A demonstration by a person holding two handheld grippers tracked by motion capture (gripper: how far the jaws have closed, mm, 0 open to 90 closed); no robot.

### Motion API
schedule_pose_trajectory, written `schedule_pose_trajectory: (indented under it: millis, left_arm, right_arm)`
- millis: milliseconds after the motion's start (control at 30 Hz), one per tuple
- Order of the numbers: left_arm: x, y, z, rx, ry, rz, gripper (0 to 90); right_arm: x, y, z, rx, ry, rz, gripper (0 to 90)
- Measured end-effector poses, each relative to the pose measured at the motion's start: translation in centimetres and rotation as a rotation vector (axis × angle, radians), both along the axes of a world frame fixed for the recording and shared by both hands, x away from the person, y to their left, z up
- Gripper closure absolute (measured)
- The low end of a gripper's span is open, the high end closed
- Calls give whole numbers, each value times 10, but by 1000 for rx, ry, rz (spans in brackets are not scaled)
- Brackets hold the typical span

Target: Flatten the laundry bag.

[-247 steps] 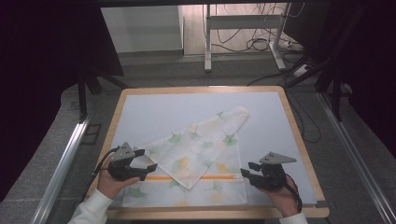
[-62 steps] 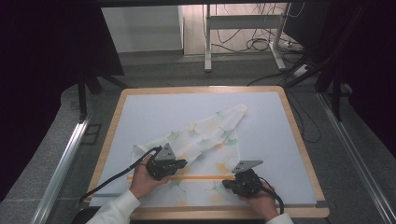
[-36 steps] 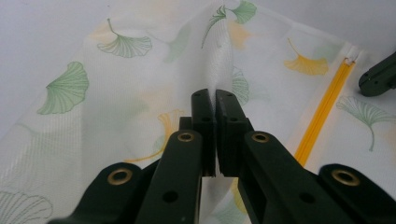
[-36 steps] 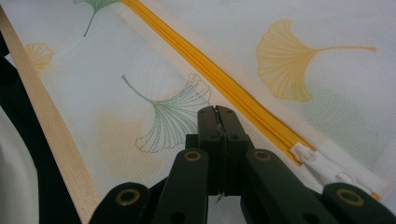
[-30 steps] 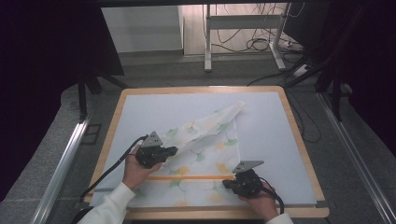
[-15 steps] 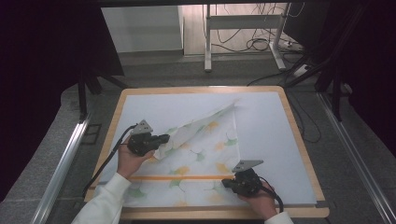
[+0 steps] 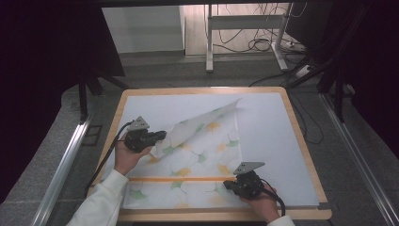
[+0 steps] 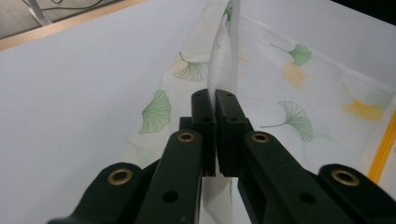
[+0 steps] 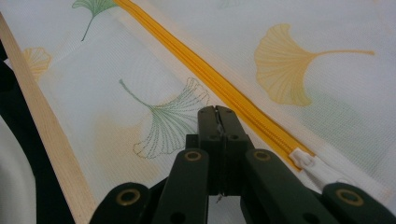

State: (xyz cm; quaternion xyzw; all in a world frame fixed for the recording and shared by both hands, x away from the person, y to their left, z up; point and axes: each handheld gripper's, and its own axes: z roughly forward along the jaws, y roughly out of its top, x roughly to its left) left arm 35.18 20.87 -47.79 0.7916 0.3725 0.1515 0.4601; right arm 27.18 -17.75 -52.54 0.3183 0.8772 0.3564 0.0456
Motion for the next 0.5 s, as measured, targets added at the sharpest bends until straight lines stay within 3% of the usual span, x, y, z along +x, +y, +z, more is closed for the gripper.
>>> schedule_pose_trajectory:
  millis: [500]
  left_arm:
    - [5,5,0,-8,5,14,885]
  right_arm:
    - [0,0,0,0,-1,0,893]
